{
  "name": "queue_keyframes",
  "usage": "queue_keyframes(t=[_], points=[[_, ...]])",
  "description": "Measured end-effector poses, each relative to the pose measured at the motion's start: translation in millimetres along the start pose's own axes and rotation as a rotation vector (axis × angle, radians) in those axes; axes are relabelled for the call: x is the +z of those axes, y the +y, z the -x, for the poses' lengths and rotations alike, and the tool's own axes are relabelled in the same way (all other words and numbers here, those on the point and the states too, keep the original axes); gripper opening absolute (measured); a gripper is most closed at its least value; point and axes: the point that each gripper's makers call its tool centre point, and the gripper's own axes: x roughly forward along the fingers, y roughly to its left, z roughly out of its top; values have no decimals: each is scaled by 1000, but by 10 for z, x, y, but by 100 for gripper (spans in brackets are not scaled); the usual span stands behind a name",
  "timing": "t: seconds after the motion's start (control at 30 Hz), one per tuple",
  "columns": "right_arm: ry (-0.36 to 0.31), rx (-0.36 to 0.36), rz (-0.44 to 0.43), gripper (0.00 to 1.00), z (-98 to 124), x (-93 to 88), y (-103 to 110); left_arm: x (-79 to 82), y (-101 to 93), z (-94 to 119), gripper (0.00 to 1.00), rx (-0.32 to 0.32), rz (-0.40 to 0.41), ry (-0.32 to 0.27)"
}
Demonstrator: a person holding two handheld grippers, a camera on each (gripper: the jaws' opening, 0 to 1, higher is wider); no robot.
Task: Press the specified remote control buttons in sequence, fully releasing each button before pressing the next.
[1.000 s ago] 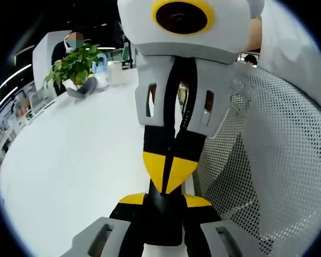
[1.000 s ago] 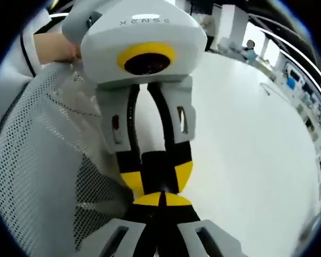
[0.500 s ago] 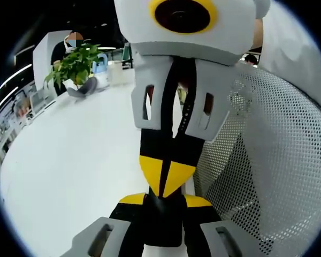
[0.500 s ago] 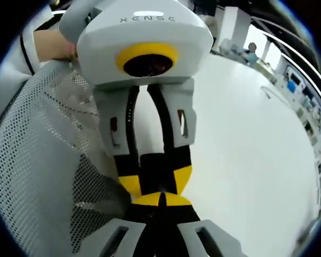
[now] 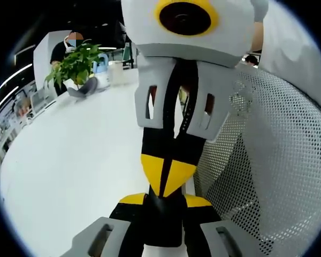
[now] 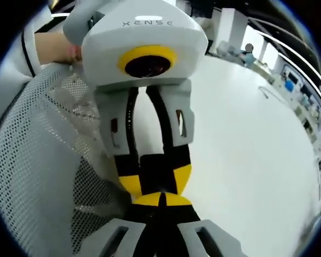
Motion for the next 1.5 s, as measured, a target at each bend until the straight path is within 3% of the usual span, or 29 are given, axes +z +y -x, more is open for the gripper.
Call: queue_keyframes(t=[0.23,0.6,1.07,1.3,1.5], points=[[-57,31,-47,2,29,-3,58,0,-1,3,25,1,6,-7],[-44,18,-10,6,115,-145,46,1,-2,1,25,1,4,-9],[-49,18,-33,14,147,-208,4,2,-2,1,25,4,5,-8],[-130,34,-52,14,98,-129,6,9,-4,-2,25,29,27,-6],[-144,22,-54,15,94,-106,-19,11,-2,-9,25,55,42,-21]])
